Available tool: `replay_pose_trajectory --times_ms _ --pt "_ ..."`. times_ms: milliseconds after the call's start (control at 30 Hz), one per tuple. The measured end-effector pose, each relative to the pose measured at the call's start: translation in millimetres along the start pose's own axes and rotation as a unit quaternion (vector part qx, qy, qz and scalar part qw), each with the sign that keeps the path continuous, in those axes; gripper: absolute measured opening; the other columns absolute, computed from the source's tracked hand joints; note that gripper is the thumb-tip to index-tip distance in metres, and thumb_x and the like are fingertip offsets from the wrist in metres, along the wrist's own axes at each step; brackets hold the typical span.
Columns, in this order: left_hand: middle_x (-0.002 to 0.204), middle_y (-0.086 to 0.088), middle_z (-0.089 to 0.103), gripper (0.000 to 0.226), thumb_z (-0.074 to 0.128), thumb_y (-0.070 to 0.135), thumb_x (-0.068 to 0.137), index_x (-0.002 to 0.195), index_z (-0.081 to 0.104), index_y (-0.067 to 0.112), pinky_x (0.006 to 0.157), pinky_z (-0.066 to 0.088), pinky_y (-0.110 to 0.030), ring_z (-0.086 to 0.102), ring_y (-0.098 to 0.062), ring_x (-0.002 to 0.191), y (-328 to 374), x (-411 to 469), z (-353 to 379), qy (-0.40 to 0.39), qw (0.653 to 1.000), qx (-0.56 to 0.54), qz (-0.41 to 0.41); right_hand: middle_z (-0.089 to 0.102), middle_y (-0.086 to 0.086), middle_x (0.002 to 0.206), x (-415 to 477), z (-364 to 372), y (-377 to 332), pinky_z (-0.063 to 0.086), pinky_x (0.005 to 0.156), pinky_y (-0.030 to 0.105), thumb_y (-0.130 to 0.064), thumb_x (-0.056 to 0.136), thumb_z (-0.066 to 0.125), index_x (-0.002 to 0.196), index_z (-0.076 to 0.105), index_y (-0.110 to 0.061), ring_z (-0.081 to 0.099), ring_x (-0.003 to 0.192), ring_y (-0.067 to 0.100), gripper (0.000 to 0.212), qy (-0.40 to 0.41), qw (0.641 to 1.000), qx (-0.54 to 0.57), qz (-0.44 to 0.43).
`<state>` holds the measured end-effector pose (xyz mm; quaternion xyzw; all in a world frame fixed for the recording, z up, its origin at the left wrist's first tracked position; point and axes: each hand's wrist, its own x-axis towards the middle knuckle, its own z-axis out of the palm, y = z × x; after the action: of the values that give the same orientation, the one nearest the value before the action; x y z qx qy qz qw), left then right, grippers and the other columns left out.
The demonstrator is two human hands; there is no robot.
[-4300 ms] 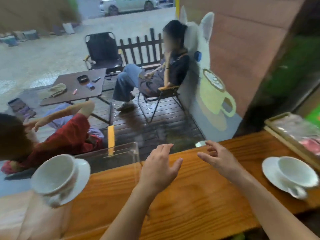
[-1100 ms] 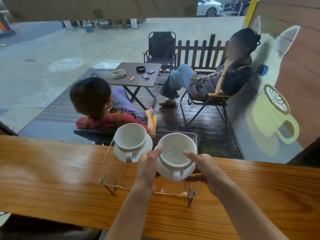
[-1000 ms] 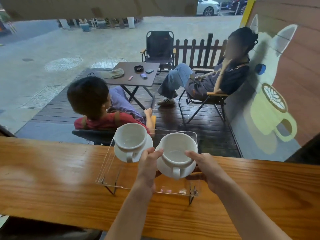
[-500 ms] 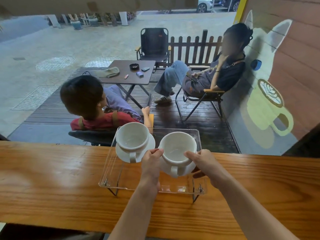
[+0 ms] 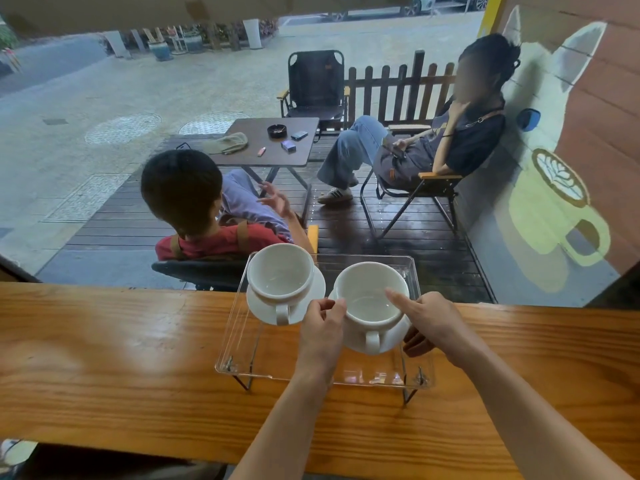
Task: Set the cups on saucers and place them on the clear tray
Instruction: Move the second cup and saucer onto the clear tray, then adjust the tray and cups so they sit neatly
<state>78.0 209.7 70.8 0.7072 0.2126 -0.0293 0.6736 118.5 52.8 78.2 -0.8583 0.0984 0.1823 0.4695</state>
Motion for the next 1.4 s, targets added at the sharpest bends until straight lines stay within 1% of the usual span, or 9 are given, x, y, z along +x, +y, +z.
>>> replay_pose_trajectory --times_ms 267,500,600,700,800,1000,1100,1200,1400 --pt "0.129 0.001 0.051 0.051 0.046 0.051 0.090 0.133 0.043 0.023 0.093 0.037 -0.032 0.045 -0.015 0.117 -15 -13 -10 -0.038 0.995 0.089 0.000 0.070 0.016 0.080 -9 -4 8 0.058 0.050 0.030 -0.065 0.079 0.044 0.090 0.061 -0.012 0.072 0.064 0.025 0.056 -0.050 0.996 0.068 0.006" --pt "0.117 0.009 0.051 0.049 0.050 0.048 0.089 0.132 0.043 0.026 0.067 0.033 -0.010 0.044 -0.005 0.103 -10 -19 -8 -0.059 0.997 0.041 0.007 0.069 0.014 0.088 -13 1 12 0.056 0.054 0.027 -0.057 0.083 0.045 0.095 0.061 -0.009 0.070 0.077 0.024 0.052 -0.067 0.993 0.099 -0.004" --pt "0.113 0.013 0.052 0.049 0.052 0.046 0.088 0.132 0.044 0.026 0.074 0.039 -0.016 0.048 -0.003 0.101 -9 -19 -13 -0.073 0.995 0.068 0.009 0.068 0.014 0.093 -14 3 14 0.057 0.054 0.027 -0.057 0.081 0.048 0.098 0.060 -0.008 0.069 0.080 0.024 0.054 -0.065 0.991 0.116 0.003" --pt "0.117 0.012 0.055 0.041 0.057 0.042 0.087 0.125 0.048 0.029 0.089 0.044 -0.024 0.051 -0.007 0.112 -8 -28 -28 -0.067 0.980 0.168 0.089 0.068 0.013 0.096 -15 4 18 0.059 0.057 0.030 -0.056 0.082 0.050 0.098 0.060 -0.010 0.069 0.083 0.023 0.049 -0.067 0.991 0.120 0.006" --pt "0.102 0.021 0.058 0.022 0.061 0.031 0.087 0.107 0.053 0.035 0.079 0.047 -0.016 0.057 0.002 0.100 -13 -45 -50 0.015 0.953 0.197 0.229 0.068 0.012 0.096 -15 3 18 0.060 0.058 0.031 -0.055 0.084 0.051 0.099 0.061 -0.012 0.069 0.085 0.023 0.047 -0.071 0.990 0.122 0.007" --pt "0.081 0.005 0.060 0.025 0.047 0.029 0.089 0.088 0.063 0.009 0.076 0.044 -0.010 0.054 0.000 0.078 -63 -60 -95 0.156 0.880 0.261 0.365 0.066 0.012 0.088 -20 6 21 0.054 0.052 0.024 -0.054 0.085 0.048 0.099 0.058 -0.011 0.068 0.071 0.021 0.046 -0.049 0.996 0.060 -0.041" --pt "0.077 0.001 0.065 0.039 0.045 0.034 0.092 0.080 0.068 0.004 0.069 0.047 -0.019 0.060 -0.008 0.072 -102 -61 -100 0.093 0.871 0.340 0.342 0.067 0.010 0.083 -25 6 24 0.054 0.049 0.021 -0.042 0.086 0.054 0.100 0.060 -0.012 0.066 0.064 0.016 0.034 -0.032 0.993 0.078 -0.078" --pt "0.082 -0.006 0.072 0.014 0.069 0.017 0.078 0.086 0.072 0.006 0.069 0.055 -0.025 0.069 -0.021 0.076 -139 -53 -95 0.047 0.861 0.425 0.274 0.069 0.004 0.078 -32 7 28 0.055 0.051 0.021 -0.027 0.084 0.063 0.093 0.066 -0.019 0.066 0.065 0.012 0.012 0.001 0.987 0.068 -0.143" --pt "0.143 -0.002 0.046 0.051 0.055 0.042 0.088 0.133 0.048 0.020 0.109 0.033 -0.036 0.040 -0.020 0.132 -173 -24 -78 -0.024 0.844 0.507 0.171 0.064 -0.019 0.088 -47 22 36 0.049 0.069 0.010 -0.012 0.079 0.070 0.091 0.068 -0.025 0.062 0.083 -0.004 0.017 0.035 0.975 -0.023 -0.219"
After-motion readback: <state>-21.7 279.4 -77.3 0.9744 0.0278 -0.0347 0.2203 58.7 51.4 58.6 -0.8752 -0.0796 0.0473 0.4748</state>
